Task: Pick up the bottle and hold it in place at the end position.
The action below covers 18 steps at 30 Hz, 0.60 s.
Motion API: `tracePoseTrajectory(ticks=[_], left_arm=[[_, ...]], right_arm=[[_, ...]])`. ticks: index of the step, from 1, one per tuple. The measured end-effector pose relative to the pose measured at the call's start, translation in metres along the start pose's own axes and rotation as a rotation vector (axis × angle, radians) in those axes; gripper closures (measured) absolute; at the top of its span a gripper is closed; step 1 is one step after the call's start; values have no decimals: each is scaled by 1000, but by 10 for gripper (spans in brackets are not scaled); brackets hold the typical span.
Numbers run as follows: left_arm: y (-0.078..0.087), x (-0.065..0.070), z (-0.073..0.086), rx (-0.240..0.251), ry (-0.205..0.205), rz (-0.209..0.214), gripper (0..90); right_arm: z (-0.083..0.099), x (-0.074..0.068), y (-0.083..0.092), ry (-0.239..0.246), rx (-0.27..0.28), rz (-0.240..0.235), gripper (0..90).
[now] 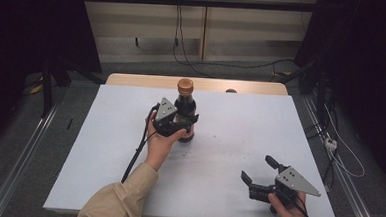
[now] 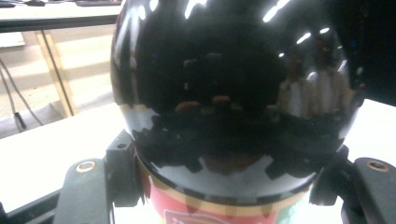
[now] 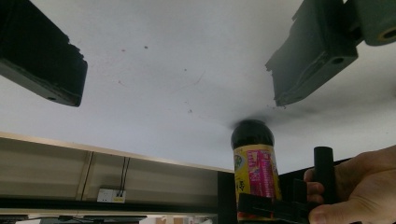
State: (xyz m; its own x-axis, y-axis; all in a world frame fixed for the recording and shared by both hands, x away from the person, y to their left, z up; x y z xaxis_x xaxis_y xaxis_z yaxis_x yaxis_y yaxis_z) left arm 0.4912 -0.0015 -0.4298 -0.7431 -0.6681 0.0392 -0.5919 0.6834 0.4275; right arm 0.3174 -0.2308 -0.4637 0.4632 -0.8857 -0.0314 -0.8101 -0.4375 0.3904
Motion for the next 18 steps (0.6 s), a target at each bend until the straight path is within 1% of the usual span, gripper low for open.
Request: tracePoseTrajectory(ticks=[1,2,3,6,8,12,17,18], left_arm=[[-1,1,-1,1,-14,2,307],[-2,3,-2,4,-8,6,307],[-3,4,-2,6,-16,4,307],[-8,9,-1,-1,-20,15,307],[-10,11,0,-7,-24,15,307],[-13,12,3,-11,-26,22,307],[-14,14,2,-9,-32,11,307],[-15,15,2,-10,-29,15,307]], right_arm=[[0,0,0,0,-1,1,26],[0,0,0,0,-1,1,26],[0,1,0,-1,-2,3,26],[0,1,0,-2,-1,3,26],[0,1,0,-1,-2,2,26],[1,1,1,-5,-1,-1,25],[1,0,0,-6,-4,-2,25],[1,0,0,-7,-4,-2,25]])
Point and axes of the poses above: each handheld gripper's, and its own axes: y roughly backward along the jaws, z roughly out of its underside, x roughly to its right, the point moved 8 cm from there along -y, roughly forward along the jaws, and after that the axes turned 11 degrees about -x, right-handed, at the moved point
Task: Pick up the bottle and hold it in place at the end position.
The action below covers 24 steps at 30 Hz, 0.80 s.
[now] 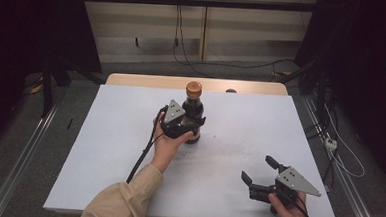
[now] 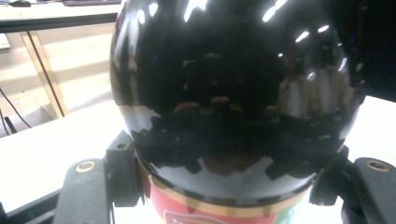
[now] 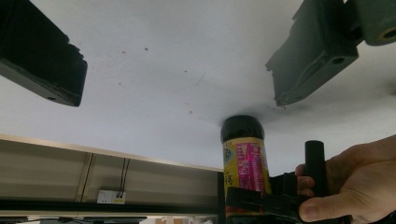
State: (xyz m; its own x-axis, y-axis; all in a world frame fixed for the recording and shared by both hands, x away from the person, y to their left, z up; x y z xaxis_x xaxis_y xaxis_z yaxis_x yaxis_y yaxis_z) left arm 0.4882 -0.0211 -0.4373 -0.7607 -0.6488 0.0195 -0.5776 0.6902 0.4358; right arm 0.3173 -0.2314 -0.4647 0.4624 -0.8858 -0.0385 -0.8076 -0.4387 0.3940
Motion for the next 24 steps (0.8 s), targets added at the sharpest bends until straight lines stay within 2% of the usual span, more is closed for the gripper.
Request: tracePoseTrajectory(ticks=[12,17,24], left_arm=[[-3,8,-1,8,-29,5,306],[-2,5,1,17,-6,16,304],[-4,7,-1,22,-14,9,306]], right_arm=[[0,0,0,0,0,-1,25],[0,0,0,0,0,1,25],[0,-2,-1,9,-3,-2,25]])
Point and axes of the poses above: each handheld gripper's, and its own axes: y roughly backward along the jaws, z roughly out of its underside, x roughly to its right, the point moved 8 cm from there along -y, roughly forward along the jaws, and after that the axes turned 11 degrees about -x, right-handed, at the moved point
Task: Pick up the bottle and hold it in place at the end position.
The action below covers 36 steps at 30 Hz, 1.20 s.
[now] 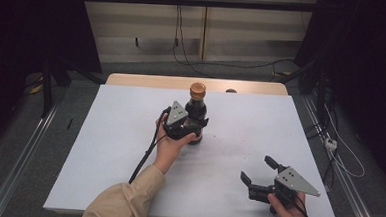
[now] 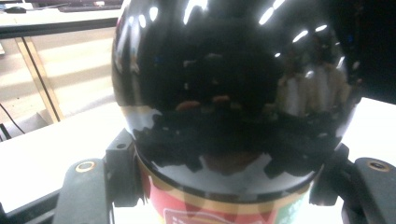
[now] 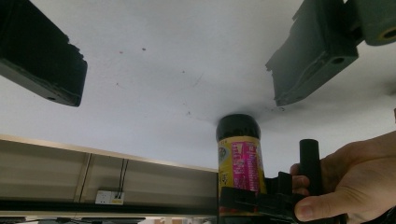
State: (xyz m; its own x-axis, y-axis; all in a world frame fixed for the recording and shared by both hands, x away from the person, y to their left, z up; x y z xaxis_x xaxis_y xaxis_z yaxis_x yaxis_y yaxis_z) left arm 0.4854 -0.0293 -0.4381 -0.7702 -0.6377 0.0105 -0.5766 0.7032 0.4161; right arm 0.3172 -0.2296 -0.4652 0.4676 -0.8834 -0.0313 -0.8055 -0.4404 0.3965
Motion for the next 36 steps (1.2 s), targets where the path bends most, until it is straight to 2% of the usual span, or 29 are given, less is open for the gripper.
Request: tracePoseTrajectory(ticks=[2,5,7,10,13,16,18,23,26,30,31,36], left_arm=[[0,-1,0,2,-5,1,306],[-1,-1,-1,9,21,15,306],[-3,-1,-1,7,4,6,305],[-3,-1,0,10,1,7,304],[-2,-3,1,6,8,23,302],[-1,-3,1,3,-12,39,303],[-1,-3,1,5,-3,48,302],[-1,-3,1,-1,-15,49,302],[-2,-4,1,6,-12,65,302],[-1,-4,1,0,-22,61,301],[-1,-3,1,0,-10,59,300],[-1,-3,2,2,-8,57,299]], right_arm=[[0,0,0,-1,0,1,25],[1,2,0,-7,-3,1,25],[1,1,0,-6,-3,0,25],[1,1,1,-6,-1,-2,25],[1,2,1,-8,-3,1,25],[1,1,1,-6,-3,2,25],[1,0,1,-3,-3,1,25],[1,-1,0,-1,-8,0,25],[2,-2,-1,0,-11,-4,25],[2,-2,-1,1,-12,-6,26],[2,-2,-1,1,-13,-6,26],[1,-4,-4,5,-30,-28,42]])
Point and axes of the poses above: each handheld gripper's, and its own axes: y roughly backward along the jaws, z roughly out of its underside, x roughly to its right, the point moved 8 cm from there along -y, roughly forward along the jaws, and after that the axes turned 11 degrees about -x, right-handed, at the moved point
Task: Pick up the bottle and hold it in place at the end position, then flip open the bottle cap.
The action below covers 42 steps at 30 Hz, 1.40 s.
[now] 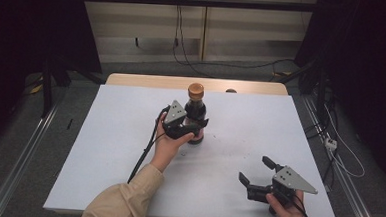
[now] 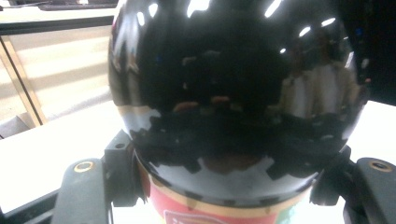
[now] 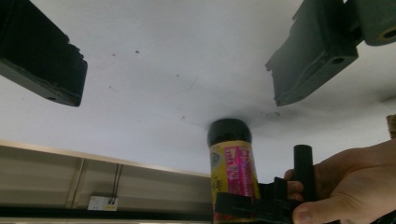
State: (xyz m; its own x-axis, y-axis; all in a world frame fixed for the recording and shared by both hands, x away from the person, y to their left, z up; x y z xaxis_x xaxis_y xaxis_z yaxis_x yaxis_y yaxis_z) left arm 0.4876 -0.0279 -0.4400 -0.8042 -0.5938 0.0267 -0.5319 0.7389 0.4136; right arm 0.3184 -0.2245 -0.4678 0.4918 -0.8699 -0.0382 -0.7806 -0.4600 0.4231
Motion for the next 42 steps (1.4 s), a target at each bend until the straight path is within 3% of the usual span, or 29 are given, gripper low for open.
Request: tracePoseTrajectory(ticks=[10,11,14,24,36,42], left_arm=[[0,-1,1,-1,-7,2,297],[0,-1,1,-3,-8,2,297],[0,0,1,-1,-4,4,296],[2,0,1,-15,-25,7,295],[2,0,1,-20,-23,6,293],[2,1,2,-30,-11,15,265]], right_arm=[[-12,0,-10,-16,-12,-19,45],[-16,0,-12,-8,-18,-45,71],[-23,0,-14,-19,-12,-63,71],[-32,0,-27,-8,-49,-60,49],[-32,1,-36,-15,-75,-70,43],[-43,-1,-42,-16,-76,-81,43]])
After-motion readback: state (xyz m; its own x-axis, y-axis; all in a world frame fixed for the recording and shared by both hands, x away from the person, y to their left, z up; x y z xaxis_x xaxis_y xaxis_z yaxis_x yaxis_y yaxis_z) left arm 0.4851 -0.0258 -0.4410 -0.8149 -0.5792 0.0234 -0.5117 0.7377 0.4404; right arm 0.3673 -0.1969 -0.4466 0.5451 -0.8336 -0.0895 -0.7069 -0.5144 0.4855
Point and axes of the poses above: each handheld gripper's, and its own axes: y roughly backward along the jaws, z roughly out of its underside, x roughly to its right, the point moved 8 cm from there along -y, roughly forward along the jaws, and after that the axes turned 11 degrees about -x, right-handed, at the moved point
